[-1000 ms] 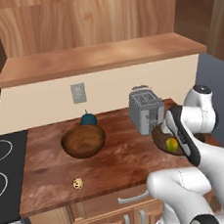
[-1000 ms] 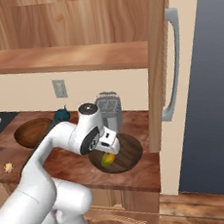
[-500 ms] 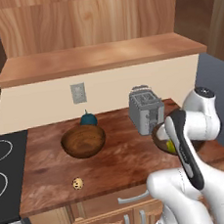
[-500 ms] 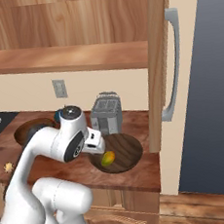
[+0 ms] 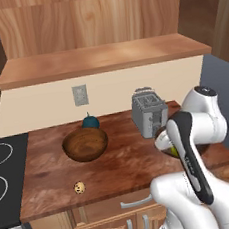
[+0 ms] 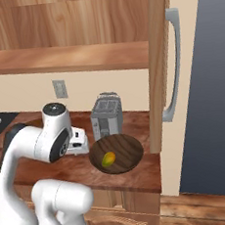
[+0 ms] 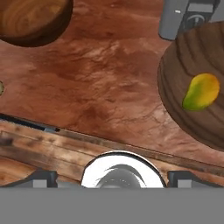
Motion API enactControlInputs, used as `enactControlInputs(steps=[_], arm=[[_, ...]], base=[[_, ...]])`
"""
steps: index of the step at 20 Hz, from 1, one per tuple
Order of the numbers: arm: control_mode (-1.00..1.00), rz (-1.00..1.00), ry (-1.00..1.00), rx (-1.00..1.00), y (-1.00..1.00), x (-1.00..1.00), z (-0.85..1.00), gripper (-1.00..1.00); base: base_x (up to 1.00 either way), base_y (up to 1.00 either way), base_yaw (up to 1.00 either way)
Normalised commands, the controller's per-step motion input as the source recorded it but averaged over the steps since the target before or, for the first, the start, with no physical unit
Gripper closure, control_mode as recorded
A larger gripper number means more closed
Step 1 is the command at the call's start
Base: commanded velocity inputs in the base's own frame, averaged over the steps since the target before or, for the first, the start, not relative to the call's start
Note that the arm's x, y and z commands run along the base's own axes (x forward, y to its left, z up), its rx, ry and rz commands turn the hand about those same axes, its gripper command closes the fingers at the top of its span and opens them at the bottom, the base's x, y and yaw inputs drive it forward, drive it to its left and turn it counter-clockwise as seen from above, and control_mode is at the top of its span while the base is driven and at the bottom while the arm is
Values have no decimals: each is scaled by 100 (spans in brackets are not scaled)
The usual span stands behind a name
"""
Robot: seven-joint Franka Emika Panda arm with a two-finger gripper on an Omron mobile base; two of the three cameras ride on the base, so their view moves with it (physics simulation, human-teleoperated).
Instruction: Pick both bowls and place them on the counter. Then place the cookie dough ball in one bowl and place the mango in the other bowl.
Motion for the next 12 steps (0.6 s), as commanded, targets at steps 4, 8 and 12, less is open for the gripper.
enactControlInputs(steps=[4, 8, 12], arm=[[-100, 18, 0, 0, 56, -22, 13, -100], [-100, 17, 0, 0, 57, -15, 17, -100], [-100, 16, 4, 0, 58, -12, 14, -100]], base=[[0, 0, 0], [0, 0, 0], [0, 0, 0]])
